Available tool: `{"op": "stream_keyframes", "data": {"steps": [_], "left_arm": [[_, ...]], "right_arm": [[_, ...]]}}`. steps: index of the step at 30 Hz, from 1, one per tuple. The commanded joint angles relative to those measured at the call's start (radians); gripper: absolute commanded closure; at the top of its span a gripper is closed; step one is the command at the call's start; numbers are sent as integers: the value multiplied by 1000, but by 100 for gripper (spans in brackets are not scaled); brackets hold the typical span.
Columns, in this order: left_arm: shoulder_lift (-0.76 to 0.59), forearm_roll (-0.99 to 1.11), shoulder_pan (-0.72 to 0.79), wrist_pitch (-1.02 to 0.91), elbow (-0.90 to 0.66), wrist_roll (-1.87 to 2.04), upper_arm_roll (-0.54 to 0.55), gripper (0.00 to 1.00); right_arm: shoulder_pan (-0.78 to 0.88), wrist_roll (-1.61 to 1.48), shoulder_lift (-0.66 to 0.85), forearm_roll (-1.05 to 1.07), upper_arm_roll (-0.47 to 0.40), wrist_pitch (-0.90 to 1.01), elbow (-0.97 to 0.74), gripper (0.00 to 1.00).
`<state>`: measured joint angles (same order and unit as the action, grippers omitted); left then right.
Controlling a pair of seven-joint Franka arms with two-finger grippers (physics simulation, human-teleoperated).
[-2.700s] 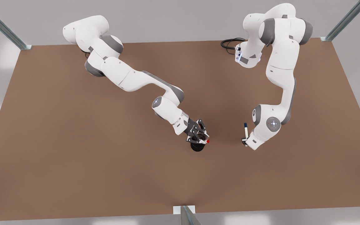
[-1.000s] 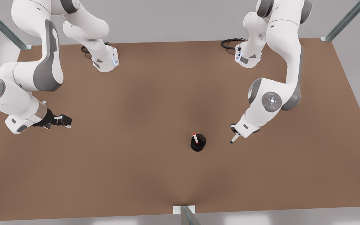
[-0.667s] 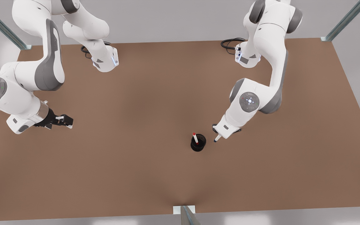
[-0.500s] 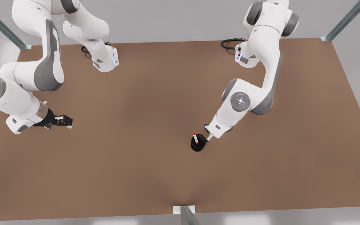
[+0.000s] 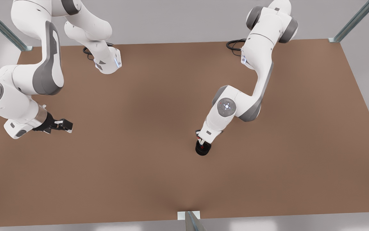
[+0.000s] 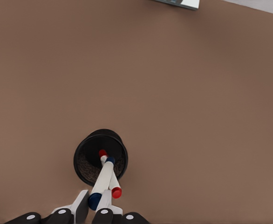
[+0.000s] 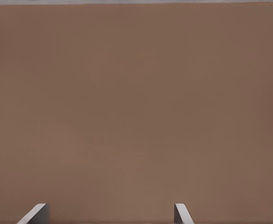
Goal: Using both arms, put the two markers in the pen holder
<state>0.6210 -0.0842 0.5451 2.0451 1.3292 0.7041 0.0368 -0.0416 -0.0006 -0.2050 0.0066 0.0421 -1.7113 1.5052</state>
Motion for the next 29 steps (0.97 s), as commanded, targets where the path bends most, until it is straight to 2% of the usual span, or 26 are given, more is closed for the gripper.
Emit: {"op": "stream_keyframes", "data": {"steps": [1,2,3,9,11,14,16,18,20,29], "left_arm": [[0,-2,4,9,1,178,0,69],[0,6,4,9,1,167,-1,5],[0,12,3,9,1,169,0,0],[-7,12,-5,-11,-1,135,-3,0],[-26,11,-43,-77,-2,54,-2,0],[-139,14,-243,-333,-4,-429,-3,0],[-250,15,-344,-413,-4,-658,-23,0],[-357,38,-359,-460,-2,-673,-46,0],[-422,132,-398,-484,7,-675,12,0],[-417,127,-389,-499,5,-673,17,0]], "right_arm": [[0,-29,1,1,-1,1,-2,0],[-1,-38,1,1,-1,1,-2,0],[-1,-49,-2,1,-1,1,-2,0],[3,-52,-1,0,-1,1,-6,0],[6,-62,-1,-4,2,82,-103,0],[-1,-58,-1,-8,-5,87,-103,0],[5,-50,-1,-10,-5,88,-100,0],[6,-50,-1,-8,-4,88,-99,0],[5,-52,-1,-8,-2,88,-99,0],[5,-59,-1,-31,-1,88,-100,0]]}}
